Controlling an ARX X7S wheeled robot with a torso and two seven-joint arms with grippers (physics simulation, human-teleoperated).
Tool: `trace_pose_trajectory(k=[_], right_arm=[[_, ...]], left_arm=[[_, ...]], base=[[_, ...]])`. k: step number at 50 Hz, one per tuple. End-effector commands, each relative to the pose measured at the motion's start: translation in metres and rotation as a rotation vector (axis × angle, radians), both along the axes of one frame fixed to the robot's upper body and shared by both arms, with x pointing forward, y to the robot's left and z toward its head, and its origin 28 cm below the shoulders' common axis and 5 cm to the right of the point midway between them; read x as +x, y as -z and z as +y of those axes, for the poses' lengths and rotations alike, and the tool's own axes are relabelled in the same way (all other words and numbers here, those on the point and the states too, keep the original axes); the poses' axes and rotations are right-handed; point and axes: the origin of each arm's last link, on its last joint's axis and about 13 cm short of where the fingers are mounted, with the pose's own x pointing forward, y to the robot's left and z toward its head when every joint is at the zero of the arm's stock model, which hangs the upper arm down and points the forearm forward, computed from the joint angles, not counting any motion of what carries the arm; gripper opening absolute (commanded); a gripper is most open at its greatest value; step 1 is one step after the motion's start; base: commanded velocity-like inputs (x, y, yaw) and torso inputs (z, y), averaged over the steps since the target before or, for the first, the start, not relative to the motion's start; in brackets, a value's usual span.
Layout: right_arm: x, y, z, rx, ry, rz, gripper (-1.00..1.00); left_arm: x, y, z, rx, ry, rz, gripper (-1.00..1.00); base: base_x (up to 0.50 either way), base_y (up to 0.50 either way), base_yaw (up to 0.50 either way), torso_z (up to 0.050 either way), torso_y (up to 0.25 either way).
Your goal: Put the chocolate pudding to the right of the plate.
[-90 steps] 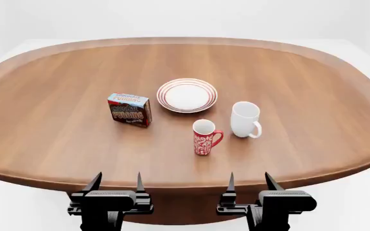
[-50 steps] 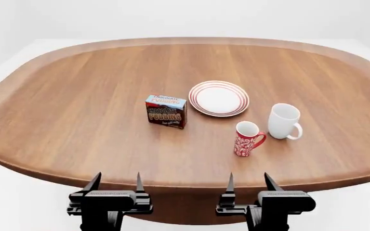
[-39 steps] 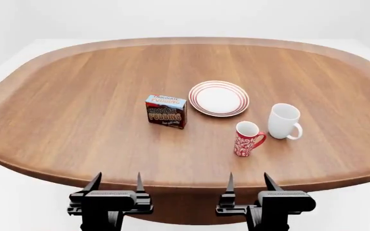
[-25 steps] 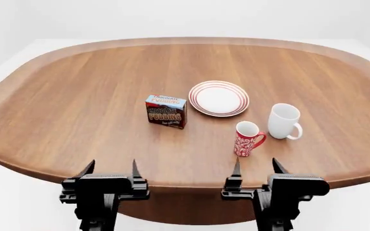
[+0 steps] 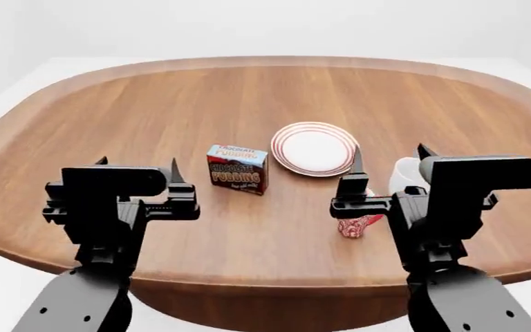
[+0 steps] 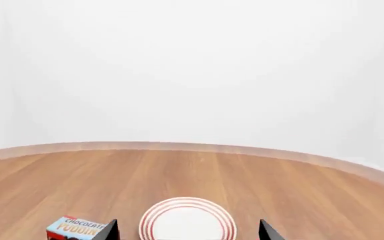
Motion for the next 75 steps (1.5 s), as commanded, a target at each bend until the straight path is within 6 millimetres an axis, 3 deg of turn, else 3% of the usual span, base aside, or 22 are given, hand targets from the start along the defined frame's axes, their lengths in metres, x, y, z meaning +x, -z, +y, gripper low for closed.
trace_pose_trajectory(k=[1, 63, 75], right_arm=[[-0.002, -0.010, -0.001, -0.013, -0.011, 0.001, 1.00], [-0.001, 0.005, -0.002, -0.033, -0.012, 0.031, 1.00], [-0.003, 0.002, 0.000, -0.052, -0.050, 0.031, 1.00]], left_arm=[[0.000, -0.008, 0.001, 0.008, 0.002, -0.006, 1.00], [0.003, -0.003, 0.003, 0.016, -0.010, -0.009, 1.00], [0.003, -0.003, 0.004, 0.014, -0.012, -0.007, 1.00]], base=[[0.50, 0.00, 0.00, 0.000, 0.000], [0.50, 0.00, 0.00, 0.000, 0.001], [0.01, 0.00, 0.00, 0.000, 0.000]])
